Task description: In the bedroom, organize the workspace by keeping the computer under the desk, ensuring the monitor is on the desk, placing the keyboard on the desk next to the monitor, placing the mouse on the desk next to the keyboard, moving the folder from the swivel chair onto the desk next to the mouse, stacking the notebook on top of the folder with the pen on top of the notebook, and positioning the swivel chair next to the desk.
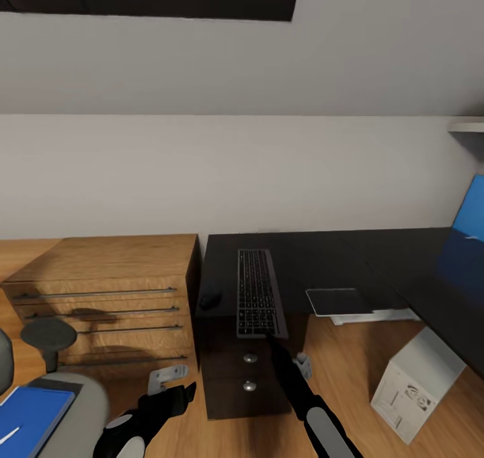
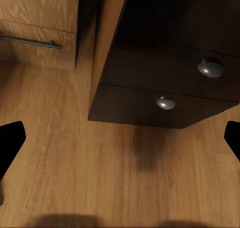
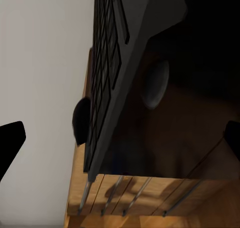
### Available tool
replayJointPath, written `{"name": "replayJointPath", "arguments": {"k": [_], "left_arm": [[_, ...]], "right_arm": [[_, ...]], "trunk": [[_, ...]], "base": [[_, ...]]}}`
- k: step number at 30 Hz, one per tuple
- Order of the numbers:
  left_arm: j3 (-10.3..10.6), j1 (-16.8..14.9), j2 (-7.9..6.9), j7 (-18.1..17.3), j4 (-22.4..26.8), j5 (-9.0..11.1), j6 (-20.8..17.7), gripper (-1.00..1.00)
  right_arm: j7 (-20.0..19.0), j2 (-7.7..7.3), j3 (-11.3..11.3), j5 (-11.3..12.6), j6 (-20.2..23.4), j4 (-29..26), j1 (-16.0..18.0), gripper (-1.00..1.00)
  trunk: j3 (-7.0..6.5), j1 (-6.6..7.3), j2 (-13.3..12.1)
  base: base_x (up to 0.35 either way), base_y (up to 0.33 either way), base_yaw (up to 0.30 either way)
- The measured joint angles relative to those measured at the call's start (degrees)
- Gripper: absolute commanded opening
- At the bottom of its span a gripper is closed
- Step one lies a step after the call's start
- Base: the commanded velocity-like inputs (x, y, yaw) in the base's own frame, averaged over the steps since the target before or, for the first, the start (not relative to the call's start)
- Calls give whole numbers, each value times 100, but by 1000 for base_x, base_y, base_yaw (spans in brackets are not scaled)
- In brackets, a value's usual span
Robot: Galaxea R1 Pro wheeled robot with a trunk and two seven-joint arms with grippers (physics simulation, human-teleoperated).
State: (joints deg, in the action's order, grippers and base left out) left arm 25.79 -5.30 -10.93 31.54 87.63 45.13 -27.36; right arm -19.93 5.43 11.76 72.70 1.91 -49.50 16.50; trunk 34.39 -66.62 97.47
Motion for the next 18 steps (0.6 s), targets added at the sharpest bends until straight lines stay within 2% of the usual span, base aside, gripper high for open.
{"name": "replayJointPath", "arguments": {"k": [18], "left_arm": [[0, 0, 0, -2, 2, 31, -5, 100]], "right_arm": [[0, -3, 0, -8, -3, 0, 0, 100]], "trunk": [[0, -1, 0]], "base": [[44, 1, 0]]}}
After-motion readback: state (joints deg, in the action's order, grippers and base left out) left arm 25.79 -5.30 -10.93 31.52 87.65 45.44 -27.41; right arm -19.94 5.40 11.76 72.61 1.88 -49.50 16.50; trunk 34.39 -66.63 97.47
